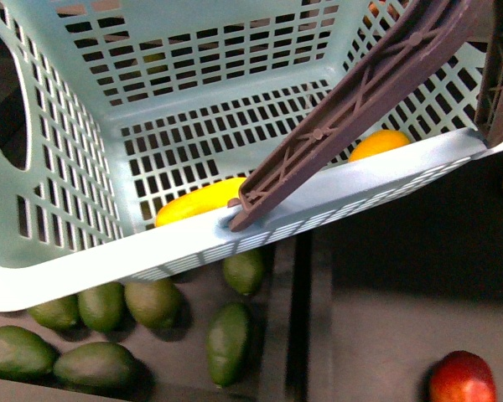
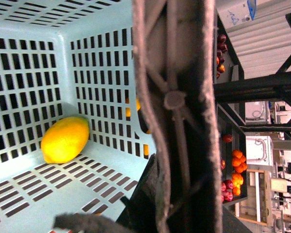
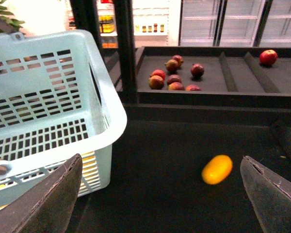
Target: Pick lemon and mango into basket
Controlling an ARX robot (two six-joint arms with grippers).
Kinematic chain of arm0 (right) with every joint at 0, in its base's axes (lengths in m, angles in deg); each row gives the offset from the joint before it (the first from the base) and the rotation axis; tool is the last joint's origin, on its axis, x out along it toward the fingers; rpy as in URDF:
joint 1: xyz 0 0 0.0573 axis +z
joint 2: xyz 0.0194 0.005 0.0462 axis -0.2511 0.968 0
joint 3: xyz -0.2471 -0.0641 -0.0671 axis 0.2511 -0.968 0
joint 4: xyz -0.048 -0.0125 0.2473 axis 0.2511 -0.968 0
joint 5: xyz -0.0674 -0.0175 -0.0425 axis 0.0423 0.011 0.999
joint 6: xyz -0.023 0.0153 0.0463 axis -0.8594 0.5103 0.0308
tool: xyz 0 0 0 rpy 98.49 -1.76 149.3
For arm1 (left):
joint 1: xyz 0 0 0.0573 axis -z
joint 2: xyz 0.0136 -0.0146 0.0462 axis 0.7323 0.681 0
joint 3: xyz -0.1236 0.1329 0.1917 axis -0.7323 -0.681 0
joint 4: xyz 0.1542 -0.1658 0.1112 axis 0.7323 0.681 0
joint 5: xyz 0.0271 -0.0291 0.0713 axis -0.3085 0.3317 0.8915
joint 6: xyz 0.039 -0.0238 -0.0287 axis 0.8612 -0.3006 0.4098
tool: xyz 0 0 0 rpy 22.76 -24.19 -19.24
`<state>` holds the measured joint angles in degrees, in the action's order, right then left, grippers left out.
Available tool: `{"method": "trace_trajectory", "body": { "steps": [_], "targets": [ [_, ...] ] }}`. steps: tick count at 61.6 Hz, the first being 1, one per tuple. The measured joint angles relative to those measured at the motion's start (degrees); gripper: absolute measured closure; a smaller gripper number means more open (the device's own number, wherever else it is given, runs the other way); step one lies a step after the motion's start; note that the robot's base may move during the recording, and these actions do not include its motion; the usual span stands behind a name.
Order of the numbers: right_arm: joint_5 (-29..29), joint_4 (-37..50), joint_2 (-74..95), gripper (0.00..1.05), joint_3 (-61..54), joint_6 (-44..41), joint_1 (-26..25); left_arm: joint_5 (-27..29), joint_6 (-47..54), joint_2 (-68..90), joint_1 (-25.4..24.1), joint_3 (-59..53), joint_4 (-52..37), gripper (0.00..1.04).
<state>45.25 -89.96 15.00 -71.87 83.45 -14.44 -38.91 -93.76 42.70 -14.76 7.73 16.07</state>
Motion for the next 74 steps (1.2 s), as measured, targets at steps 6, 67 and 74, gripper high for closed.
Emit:
{"method": "trace_trajectory", "body": {
  "steps": [6,67,74],
  "targets": [
    [0.1,0.0,-0.1,0.09,0.0,0.0,0.0,0.4,0.3,0.0,-0.2,0.0,0.0,1.0],
    [-0.4,0.0,-0.1,0.09,0.0,0.0,-0.1,0.5,0.4,0.0,-0.9,0.0,0.0,1.0],
    [-0.3,0.0,-0.1,0.09,0.0,0.0,-0.1,1.8,1.9,-0.1,-1.3,0.0,0.0,1.0]
  ]
}}
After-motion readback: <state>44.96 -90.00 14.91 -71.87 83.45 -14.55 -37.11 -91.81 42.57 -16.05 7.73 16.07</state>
